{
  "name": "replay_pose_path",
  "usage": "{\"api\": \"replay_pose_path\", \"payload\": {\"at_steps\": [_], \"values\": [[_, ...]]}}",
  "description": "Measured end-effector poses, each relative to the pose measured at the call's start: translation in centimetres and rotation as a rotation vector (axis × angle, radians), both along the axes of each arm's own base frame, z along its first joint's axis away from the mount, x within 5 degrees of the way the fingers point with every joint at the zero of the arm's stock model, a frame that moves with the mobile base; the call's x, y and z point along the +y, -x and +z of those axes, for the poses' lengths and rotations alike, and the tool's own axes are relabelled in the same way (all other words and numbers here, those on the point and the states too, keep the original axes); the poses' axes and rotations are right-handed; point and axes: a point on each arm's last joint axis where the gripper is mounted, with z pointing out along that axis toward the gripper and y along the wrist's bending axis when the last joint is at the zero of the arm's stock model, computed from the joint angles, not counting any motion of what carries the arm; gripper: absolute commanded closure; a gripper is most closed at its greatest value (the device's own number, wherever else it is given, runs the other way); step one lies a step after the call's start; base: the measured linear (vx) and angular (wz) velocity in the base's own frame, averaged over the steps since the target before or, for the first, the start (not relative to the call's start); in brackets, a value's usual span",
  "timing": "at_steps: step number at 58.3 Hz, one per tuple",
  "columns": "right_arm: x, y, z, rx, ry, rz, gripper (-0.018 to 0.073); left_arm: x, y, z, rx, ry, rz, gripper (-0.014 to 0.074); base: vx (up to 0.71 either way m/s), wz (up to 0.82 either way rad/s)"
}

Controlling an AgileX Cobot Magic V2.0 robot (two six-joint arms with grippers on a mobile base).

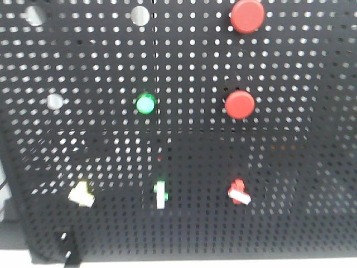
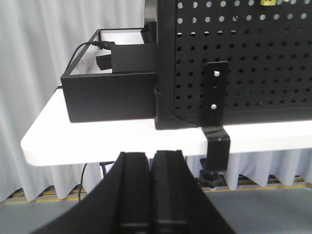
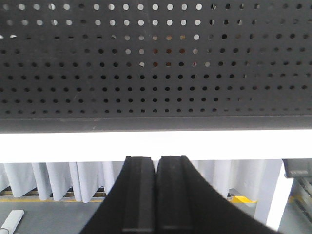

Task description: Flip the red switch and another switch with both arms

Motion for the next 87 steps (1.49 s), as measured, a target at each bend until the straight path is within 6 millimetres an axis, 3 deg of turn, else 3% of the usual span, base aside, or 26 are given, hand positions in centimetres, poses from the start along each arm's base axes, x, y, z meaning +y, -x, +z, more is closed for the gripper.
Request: {"api": "replay_pose_path", "payload": {"at_steps": [57, 87], "values": [[0.0, 0.0, 0.0, -0.001, 0.000, 0.000, 0.0566, 0.0, 0.0, 0.1, -0.007, 0.000, 0.000, 0.0594, 0.03, 0.00], [0.3, 0.1, 3.0, -0.262, -0.001, 0.030, 0.0566, 0.1, 0.2, 3.2, -0.354, 0.015, 0.015, 0.0594, 0.00, 0.00]]}}
